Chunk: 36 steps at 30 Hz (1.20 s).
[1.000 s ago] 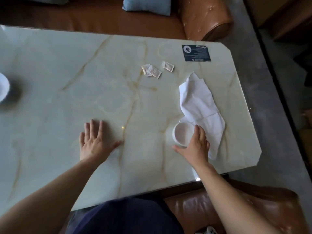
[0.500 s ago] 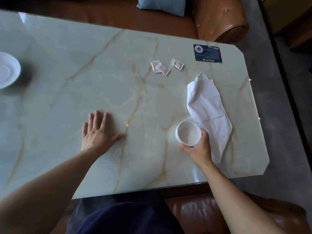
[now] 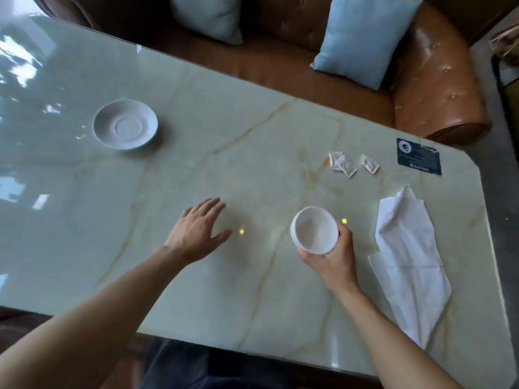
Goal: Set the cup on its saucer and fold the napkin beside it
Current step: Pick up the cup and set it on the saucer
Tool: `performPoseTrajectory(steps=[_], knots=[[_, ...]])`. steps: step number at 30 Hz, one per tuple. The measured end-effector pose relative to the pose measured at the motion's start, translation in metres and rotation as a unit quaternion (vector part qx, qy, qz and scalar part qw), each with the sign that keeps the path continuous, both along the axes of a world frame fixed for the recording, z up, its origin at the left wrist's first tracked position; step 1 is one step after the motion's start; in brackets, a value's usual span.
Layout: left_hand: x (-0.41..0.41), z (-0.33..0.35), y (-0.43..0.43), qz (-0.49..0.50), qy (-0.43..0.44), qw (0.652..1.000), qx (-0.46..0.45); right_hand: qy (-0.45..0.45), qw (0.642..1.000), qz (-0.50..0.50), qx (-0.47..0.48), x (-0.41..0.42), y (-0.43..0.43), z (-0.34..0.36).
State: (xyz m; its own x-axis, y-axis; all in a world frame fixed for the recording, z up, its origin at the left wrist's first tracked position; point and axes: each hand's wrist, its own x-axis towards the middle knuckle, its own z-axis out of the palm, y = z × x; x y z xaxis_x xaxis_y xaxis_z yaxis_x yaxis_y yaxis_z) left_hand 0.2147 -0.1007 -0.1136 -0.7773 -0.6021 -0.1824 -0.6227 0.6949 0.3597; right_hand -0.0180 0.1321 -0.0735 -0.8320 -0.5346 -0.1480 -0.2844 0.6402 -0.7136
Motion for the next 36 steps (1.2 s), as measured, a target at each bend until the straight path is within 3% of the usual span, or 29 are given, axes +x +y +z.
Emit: performPoseTrajectory(steps=[4,15,26,36], knots=[[0.043,-0.001,-0.040,0.129,-0.015,0.991,-0.011,0.002,0.998,0.058,-0.023,0.023,-0.073,0.006],[0.141,-0.034,-0.162,0.301,-0.070,0.950,-0.055,0.005,0.985,0.170,-0.042,0.095,-0.270,0.002],[0.159,-0.060,-0.178,0.316,-0.071,0.945,-0.052,0.032,0.970,0.235,-0.051,0.153,-0.415,-0.017],[0.159,-0.063,-0.177,0.314,-0.078,0.945,-0.055,0.037,0.970,0.240,-0.022,0.184,-0.471,-0.039]])
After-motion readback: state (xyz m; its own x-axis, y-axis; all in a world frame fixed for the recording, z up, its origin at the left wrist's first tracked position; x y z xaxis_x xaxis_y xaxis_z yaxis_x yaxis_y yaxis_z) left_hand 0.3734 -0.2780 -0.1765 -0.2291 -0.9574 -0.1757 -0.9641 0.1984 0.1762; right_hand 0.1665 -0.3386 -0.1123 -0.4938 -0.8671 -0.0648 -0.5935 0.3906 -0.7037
